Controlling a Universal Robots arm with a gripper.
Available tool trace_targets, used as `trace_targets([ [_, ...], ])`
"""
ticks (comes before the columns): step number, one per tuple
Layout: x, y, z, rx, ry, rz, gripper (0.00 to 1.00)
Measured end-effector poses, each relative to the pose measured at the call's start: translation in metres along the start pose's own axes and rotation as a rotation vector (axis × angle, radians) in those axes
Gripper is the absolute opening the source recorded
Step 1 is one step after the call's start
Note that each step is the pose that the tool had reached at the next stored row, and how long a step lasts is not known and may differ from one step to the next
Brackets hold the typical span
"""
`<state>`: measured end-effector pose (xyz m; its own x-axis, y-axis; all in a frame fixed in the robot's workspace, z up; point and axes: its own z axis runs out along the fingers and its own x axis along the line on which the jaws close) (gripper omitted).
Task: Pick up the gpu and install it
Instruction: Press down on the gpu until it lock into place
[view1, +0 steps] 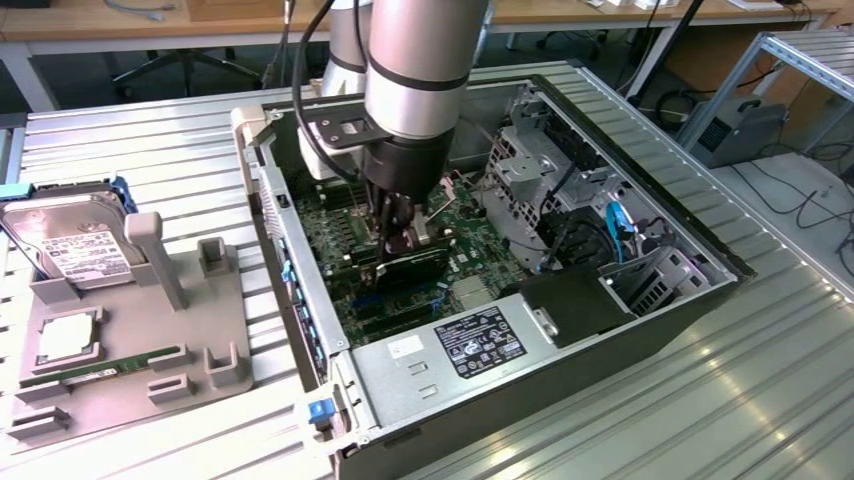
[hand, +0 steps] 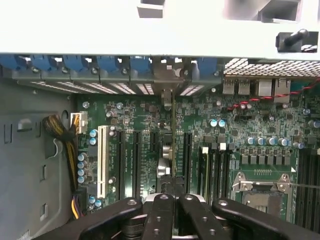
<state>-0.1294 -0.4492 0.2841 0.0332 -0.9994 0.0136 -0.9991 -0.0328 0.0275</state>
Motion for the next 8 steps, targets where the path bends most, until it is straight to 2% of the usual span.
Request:
trace_targets([
  [8,-0.0018,0.0050,0.0044,0.0000,0.0000,0.000,0.11],
])
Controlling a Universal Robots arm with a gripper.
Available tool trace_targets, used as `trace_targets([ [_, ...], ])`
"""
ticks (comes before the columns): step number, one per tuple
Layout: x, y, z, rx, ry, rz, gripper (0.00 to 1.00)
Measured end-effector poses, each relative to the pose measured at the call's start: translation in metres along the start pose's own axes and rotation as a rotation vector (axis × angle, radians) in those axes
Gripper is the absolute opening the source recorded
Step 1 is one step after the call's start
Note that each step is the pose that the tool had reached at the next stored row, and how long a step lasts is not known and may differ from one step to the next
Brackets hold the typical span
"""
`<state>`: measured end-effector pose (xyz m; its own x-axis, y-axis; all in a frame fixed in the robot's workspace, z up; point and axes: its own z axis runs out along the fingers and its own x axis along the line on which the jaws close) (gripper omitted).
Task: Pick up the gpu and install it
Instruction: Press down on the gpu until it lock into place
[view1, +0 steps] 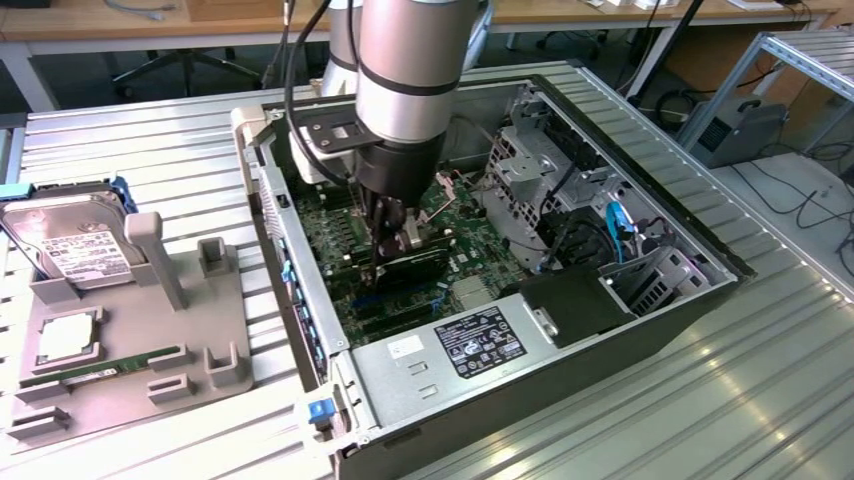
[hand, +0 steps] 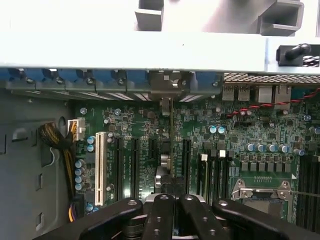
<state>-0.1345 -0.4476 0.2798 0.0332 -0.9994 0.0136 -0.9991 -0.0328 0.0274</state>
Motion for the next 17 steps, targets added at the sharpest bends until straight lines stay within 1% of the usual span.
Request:
trace_targets([
  [17,-0.0004,0.0011,0.0066,-0.0002,0.0003,0.000,0.11],
])
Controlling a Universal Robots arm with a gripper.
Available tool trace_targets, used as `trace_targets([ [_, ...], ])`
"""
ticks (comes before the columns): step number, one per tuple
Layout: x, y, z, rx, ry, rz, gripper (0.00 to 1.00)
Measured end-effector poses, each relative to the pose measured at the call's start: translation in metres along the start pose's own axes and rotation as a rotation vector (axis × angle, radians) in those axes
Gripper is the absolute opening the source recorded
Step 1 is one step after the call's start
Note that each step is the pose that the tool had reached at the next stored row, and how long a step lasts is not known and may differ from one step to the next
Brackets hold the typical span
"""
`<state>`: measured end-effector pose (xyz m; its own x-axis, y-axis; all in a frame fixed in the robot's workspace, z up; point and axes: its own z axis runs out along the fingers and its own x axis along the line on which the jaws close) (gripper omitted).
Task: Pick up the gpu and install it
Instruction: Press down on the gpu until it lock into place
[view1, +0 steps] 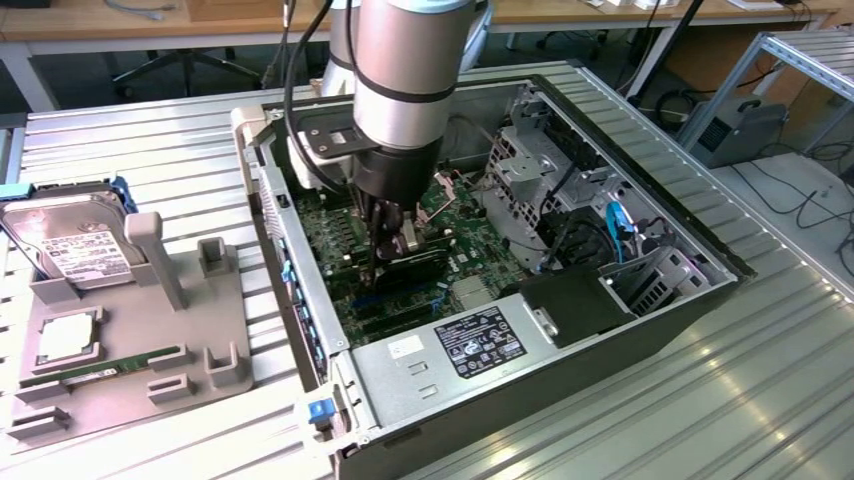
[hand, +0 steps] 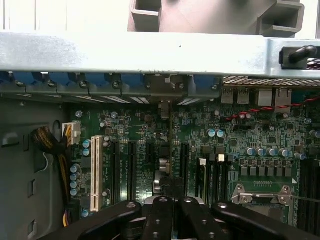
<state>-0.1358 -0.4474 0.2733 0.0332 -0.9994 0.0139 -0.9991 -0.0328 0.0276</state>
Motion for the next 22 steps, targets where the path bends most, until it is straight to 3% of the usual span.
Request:
trace_targets([
  [17,-0.0001,0.0025,0.0022,0.0001,-0.0001,0.000,0.11],
  [22,0.0000,0.0024,-0.0052,0.0002,-0.0003,0.000,0.11],
])
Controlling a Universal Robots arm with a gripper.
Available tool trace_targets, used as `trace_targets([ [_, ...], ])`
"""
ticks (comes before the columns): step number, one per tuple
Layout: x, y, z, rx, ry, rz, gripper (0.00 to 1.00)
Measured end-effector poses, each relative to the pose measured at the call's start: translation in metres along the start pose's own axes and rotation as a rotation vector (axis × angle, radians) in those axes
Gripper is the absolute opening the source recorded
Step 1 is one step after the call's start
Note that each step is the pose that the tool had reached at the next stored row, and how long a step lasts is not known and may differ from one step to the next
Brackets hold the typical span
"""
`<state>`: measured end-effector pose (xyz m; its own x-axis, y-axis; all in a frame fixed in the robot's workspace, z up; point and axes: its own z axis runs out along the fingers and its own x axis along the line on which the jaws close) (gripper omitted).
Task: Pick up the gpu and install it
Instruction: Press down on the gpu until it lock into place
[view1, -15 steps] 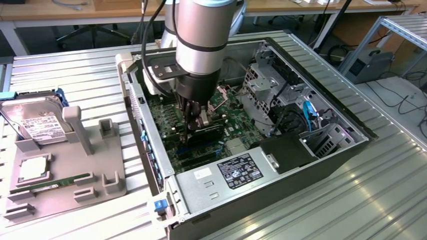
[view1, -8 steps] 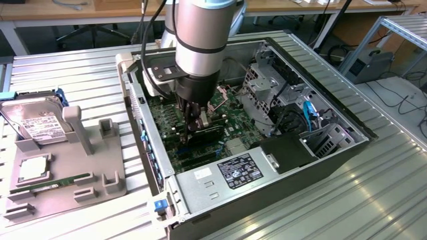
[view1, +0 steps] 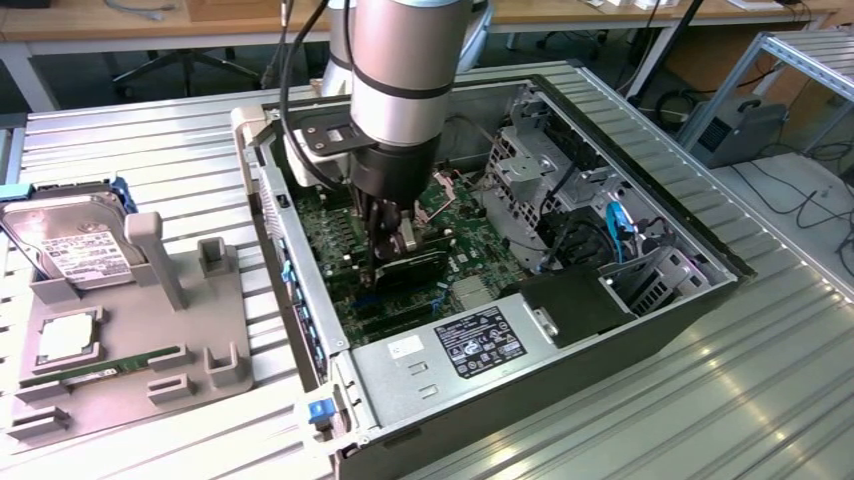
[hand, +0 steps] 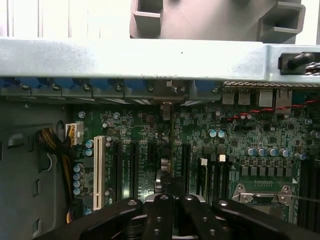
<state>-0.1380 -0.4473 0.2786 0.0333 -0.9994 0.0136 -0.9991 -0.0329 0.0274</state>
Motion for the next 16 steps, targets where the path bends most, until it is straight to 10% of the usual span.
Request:
trace_targets([
  [16,0.001,-0.0277,-0.0070,-0.0117,-0.0021,0.000,0.11],
])
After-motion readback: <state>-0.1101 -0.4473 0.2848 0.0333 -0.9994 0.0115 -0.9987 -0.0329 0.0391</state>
